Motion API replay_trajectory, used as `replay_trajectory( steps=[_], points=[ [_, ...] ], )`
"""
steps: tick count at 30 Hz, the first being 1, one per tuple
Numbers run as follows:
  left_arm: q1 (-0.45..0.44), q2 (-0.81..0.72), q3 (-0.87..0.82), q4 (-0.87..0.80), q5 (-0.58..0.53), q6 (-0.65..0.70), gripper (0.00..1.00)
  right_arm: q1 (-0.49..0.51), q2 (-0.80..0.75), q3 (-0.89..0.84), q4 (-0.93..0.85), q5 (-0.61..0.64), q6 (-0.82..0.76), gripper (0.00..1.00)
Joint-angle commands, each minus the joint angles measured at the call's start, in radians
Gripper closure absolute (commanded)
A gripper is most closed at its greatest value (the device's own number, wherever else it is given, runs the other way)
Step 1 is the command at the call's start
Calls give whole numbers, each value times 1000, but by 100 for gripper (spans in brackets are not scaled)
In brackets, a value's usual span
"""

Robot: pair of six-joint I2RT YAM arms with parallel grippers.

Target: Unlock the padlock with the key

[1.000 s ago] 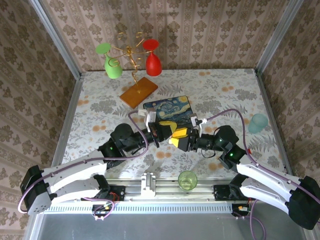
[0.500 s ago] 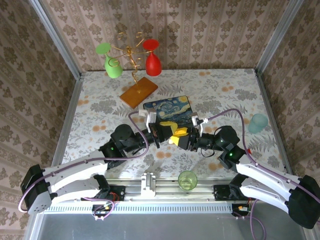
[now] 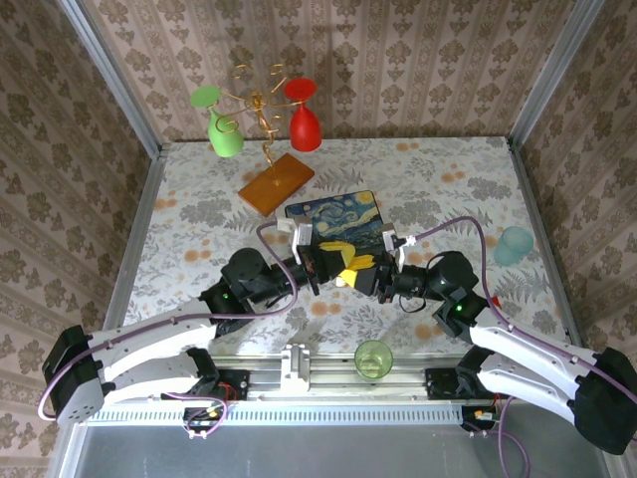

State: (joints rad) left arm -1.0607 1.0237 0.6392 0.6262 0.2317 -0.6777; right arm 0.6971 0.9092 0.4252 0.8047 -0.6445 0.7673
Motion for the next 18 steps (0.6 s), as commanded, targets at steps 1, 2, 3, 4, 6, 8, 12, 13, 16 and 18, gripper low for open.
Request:
replay_trajectory(
  steps=[1,2,3,4,6,8,12,13,16,18],
  points=[
    [-9,-8,-21,20,-3,-4,100,5,-30,-4,53,25,4,87],
    [-10,-10,-24,23,-3,-5,100,5,-34,-9,58,29,9,89],
    [-9,-12,-27,24,-4,-7,100,5,-37,-17,62,35,10,93],
    [-9,-15,-29,24,-6,-5,100,5,-41,-21,59,37,8,95],
    [-8,-16,-35,23,-11,-7,100,5,-52,-30,51,43,6,100],
    [-8,-16,-36,18,-14,-6,100,5,-66,-35,45,51,1,100],
    [-7,-23,-38,-13,-38,-2,50,5,-92,-32,-21,49,-21,100],
    [-6,-29,-39,-23,-49,4,48,4,-100,-34,-37,52,-26,100],
    [-5,-80,-57,-47,-115,11,23,5,-127,-31,-141,74,-62,100],
    [2,-129,-61,-109,-191,-2,0,5,-142,-16,-298,113,-100,100]
  ],
)
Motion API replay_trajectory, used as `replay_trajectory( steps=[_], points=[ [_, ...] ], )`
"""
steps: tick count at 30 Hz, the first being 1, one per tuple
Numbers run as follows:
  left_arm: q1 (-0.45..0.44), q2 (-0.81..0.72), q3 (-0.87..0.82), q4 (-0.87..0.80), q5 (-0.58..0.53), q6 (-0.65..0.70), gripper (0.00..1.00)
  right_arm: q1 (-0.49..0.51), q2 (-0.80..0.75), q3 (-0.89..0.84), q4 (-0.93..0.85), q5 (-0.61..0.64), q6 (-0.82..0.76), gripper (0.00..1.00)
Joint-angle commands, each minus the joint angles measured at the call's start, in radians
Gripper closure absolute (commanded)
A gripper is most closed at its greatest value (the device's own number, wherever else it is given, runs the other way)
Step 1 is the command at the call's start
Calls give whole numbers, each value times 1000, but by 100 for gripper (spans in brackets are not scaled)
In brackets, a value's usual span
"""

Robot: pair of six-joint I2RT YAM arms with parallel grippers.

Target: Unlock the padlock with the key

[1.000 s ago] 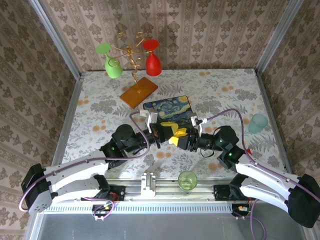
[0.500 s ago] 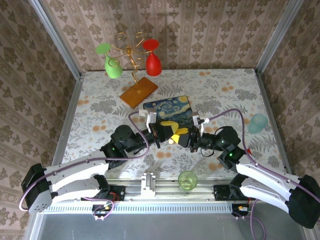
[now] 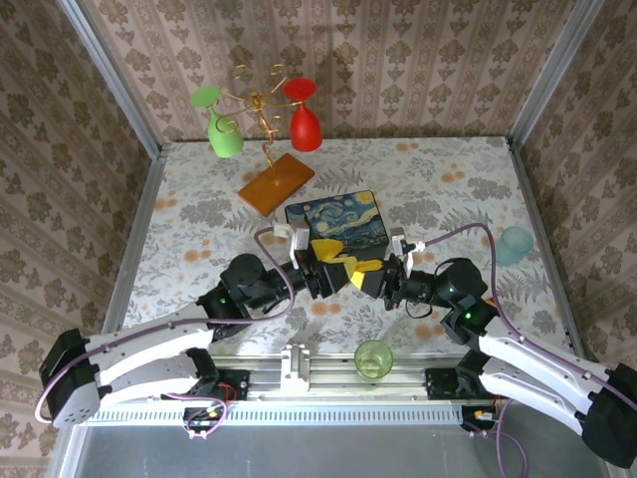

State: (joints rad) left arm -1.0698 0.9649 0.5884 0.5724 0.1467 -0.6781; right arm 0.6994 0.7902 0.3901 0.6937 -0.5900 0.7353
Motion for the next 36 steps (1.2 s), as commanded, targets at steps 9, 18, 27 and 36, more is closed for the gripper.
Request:
replay_trajectory(
  steps=[9,18,27,36],
  points=[
    [77,-95,-16,-321,-171,-27,1,-16,25,3,-457,172,-100,100],
    [82,164,51,-528,-238,-3,5,-133,73,-13,-699,325,-17,100],
    [153,499,89,-290,-62,66,7,-173,13,-56,-738,359,-2,100],
    [148,668,182,-299,-90,113,10,-179,-57,-105,-765,355,22,100]
  ],
)
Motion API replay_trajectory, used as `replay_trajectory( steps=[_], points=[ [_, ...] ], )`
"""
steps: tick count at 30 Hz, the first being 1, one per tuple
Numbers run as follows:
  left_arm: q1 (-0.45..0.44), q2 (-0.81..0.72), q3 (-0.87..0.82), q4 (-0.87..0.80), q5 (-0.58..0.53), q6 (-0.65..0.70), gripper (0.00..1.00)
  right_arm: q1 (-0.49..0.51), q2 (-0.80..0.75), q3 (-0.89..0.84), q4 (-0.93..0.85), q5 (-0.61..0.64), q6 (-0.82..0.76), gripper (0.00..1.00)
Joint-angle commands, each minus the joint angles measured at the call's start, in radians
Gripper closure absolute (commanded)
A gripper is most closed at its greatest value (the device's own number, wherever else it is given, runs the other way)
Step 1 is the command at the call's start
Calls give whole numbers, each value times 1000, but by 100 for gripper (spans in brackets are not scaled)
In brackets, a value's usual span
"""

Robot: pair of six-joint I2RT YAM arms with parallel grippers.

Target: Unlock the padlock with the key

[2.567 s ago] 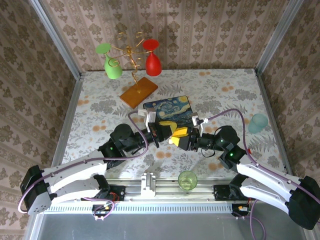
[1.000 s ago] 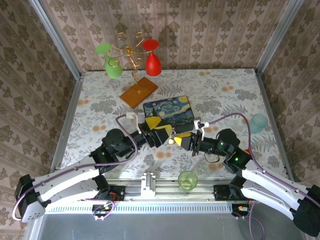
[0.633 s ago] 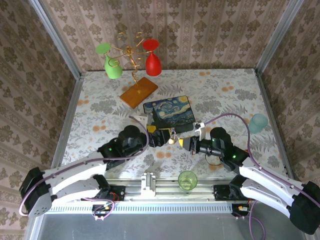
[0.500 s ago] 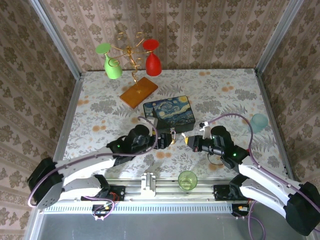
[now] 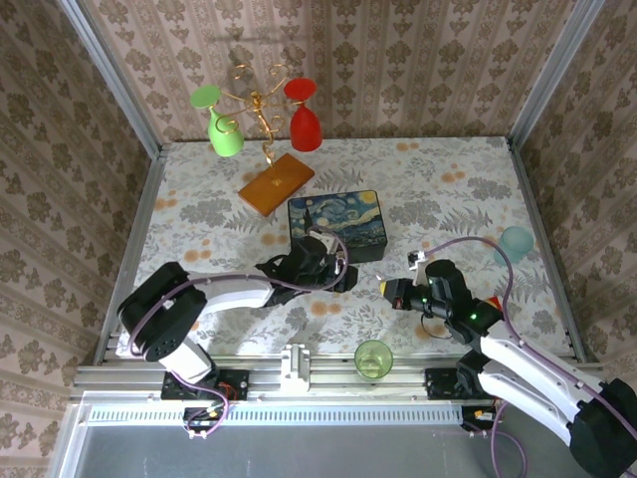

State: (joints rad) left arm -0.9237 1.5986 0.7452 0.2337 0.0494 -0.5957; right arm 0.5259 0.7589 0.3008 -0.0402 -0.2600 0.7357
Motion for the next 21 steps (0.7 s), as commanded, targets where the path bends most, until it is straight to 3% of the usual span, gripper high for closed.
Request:
replay_trajectory(
  steps=[1,8,11,21],
  points=[
    [3,45,25,46,10,22,12,-6,-32,-19,-32,25,23,100],
    [-14,106,6,113,-3,-45,23,-7,-44,-42,-17,21,31,100],
    [-15,113,-23,183,-4,-66,35,-7,-40,-42,-13,21,31,100],
    [-19,150,-26,196,-11,-79,49,-7,-1,-51,31,18,33,100]
  ],
)
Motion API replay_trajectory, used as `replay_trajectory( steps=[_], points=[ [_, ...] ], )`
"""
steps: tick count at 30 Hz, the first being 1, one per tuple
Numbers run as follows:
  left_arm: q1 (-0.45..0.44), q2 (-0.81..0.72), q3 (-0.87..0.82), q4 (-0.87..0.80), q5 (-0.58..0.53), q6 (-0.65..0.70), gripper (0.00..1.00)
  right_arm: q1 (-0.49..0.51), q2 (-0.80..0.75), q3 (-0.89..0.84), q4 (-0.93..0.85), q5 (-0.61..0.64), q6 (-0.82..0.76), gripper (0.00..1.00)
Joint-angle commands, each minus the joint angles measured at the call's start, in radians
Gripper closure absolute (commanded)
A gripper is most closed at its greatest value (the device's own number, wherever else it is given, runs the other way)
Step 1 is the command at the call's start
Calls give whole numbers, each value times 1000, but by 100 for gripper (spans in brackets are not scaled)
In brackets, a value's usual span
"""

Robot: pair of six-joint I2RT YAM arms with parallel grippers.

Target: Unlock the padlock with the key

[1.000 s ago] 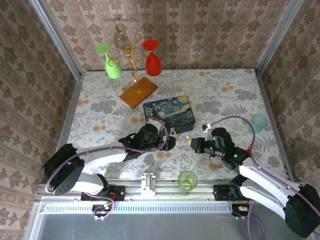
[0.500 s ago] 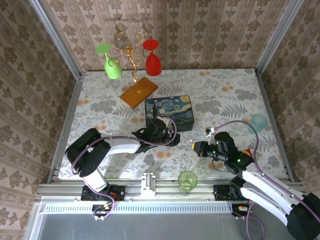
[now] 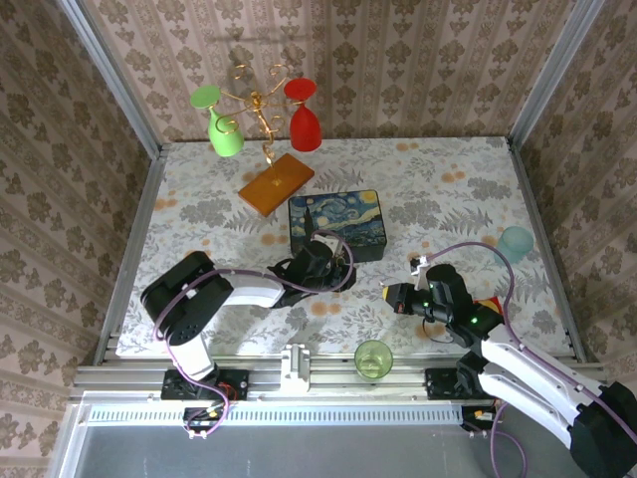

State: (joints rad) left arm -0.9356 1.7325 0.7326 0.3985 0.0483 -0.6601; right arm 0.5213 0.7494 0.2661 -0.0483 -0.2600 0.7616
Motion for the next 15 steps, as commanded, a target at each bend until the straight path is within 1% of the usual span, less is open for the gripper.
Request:
replay_trajectory(
  steps=[1,7,11,14,15],
  points=[
    [-10,19,-17,35,-14,-18,51,-3,13,-15,41,18,8,100],
    [-19,23,-29,43,-34,-34,64,-2,31,-16,56,18,8,100],
    [-22,30,-33,50,-45,-51,66,-3,49,-15,67,15,7,100],
    [-28,29,-37,61,-65,-73,69,-2,62,-19,80,14,9,100],
    [-32,29,-41,73,-71,-81,72,-3,63,-20,84,13,10,100]
  ],
)
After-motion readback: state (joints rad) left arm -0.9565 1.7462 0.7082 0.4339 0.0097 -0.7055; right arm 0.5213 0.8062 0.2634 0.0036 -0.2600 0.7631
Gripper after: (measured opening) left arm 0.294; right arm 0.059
